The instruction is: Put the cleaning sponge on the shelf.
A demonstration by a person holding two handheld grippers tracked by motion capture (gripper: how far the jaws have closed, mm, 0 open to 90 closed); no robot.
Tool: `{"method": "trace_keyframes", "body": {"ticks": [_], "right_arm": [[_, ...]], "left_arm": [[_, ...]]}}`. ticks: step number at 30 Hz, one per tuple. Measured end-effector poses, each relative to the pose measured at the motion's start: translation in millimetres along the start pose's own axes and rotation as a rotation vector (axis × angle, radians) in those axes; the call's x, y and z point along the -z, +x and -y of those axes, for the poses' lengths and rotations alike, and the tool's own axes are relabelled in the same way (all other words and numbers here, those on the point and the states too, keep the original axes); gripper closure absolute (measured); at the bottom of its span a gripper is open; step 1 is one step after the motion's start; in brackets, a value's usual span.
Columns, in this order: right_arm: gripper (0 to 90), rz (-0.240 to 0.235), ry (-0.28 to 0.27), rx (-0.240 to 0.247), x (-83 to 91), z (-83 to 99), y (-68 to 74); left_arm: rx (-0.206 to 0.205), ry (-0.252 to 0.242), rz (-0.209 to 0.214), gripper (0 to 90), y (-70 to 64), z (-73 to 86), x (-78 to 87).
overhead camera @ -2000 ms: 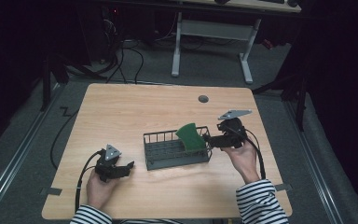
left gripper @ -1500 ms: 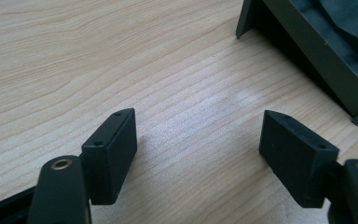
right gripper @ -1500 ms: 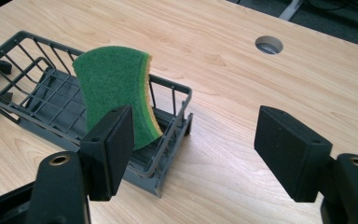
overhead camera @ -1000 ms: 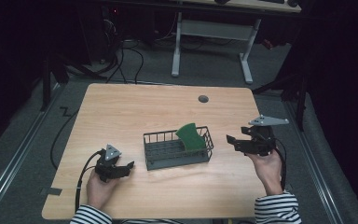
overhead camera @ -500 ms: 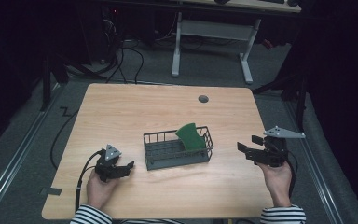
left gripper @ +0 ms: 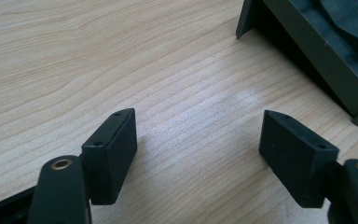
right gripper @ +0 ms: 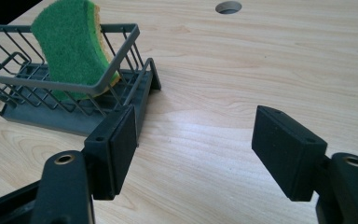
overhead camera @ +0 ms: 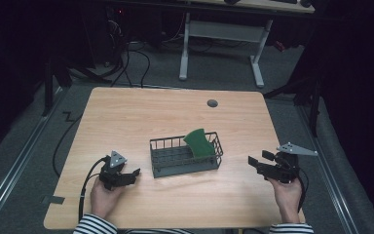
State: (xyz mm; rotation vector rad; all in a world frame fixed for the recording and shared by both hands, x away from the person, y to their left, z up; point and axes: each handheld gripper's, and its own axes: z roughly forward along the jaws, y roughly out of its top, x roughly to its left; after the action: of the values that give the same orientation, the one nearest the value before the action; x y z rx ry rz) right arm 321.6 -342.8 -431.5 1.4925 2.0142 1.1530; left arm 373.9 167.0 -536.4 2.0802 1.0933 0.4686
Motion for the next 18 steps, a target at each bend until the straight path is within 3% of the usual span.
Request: {"method": "trace_keyframes", "body": {"ticks": [11,18], "right_arm": [[31.2,-0.030,0.015,-0.020,-16.2,19.6,0.1],[31.3,-0.025,0.038,-0.028,-29.9,30.6,-0.8]], "left_arm": [[0.000,0.000,0.000,28.2,0.0,0.0,0.0],[0.000,0.000,0.000,28.2,0.0,0.0,0.0]]}}
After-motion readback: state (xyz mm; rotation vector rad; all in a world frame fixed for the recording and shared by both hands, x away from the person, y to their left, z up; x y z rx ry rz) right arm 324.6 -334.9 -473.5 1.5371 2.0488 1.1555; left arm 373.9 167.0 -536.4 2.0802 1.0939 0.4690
